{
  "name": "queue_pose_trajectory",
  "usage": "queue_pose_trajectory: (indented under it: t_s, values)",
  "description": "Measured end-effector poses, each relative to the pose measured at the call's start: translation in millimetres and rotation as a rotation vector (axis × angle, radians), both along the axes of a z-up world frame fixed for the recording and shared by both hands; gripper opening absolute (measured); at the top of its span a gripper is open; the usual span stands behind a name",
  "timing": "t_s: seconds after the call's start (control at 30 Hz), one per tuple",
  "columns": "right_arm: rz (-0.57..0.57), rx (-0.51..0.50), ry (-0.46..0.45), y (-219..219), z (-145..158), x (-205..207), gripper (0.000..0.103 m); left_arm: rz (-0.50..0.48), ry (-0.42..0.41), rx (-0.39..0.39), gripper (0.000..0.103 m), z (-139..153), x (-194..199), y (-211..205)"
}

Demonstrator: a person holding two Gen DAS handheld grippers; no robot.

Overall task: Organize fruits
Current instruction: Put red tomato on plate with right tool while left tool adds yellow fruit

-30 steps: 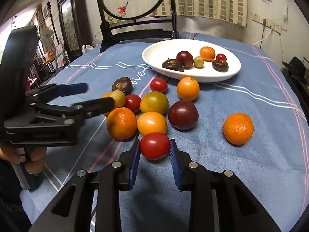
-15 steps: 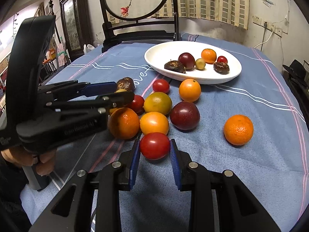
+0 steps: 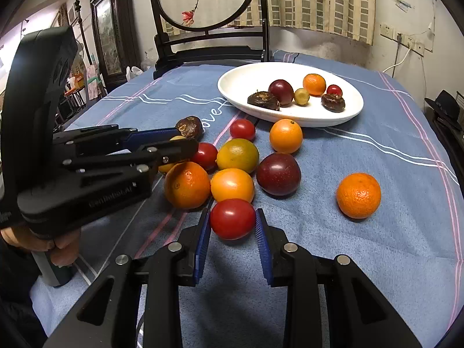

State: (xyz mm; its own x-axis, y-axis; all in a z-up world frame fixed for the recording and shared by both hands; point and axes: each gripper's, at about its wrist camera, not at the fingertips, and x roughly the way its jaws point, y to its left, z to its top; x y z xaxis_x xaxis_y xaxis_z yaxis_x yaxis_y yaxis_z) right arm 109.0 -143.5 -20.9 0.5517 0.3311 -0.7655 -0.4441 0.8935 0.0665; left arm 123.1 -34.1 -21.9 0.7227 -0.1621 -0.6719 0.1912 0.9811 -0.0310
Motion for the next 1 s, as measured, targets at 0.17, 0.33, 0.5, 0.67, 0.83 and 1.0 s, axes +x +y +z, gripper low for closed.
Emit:
queue_pose_trajectory:
  t_s: [0.17,0.33,0.5,0.67,0.83,1.0]
  values:
    - [-0.001,0.002,-0.005,0.1,0.8,-0.3,0.031,-0.011,-0.009,0.044,0.025,-0.5,-3.6,-5.9]
    - [-0.01,0.014,-0.01,-2.0,2.3,0.5,0.03,0.007,0.033,-0.05,0.025,6.6,-1.5,5.9]
    - [-0.031,0.025,-0.098,-5.9,31.3,-2.0,0.03,0.006,0.03,-0.112,0.025,28.5,1.7,13.5]
    - [-0.023,-0.005,-0.187,-2.7,69.2,28.0,0.03,0.025,-0.002,-0.11,0.025,59.0,35.3,14.9]
    - [-0.067,-0.031,-0.179,2.2,68.3,86.1,0.03,0.103,-0.01,-0.126,0.025,68.2,87.1,22.6]
    - [-0.107,-0.045,-0.107,3.6,39.8,132.2,0.03,0.149,0.04,-0.117,0.025,51.1,131.8,27.5]
